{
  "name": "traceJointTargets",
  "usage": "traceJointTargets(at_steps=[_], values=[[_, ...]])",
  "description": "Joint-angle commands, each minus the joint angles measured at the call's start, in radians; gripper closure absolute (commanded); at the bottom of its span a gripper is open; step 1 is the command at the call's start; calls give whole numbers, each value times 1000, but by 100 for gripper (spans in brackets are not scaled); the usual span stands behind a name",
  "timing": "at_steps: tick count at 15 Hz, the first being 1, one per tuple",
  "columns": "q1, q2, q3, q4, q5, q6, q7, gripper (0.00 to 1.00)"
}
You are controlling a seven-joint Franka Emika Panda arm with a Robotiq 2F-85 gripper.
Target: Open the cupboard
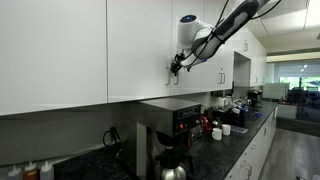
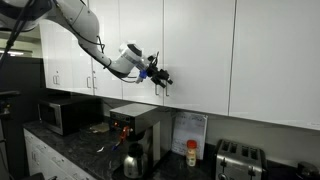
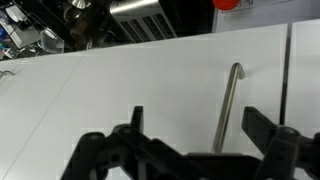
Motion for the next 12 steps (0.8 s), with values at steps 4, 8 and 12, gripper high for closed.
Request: traceJointTargets(at_steps=[4, 8, 12], values=[[10, 58, -12, 74, -18, 25, 9, 0], [12, 47, -23, 65, -54, 21, 29, 0], [4, 29, -28, 47, -128, -3, 65, 0]])
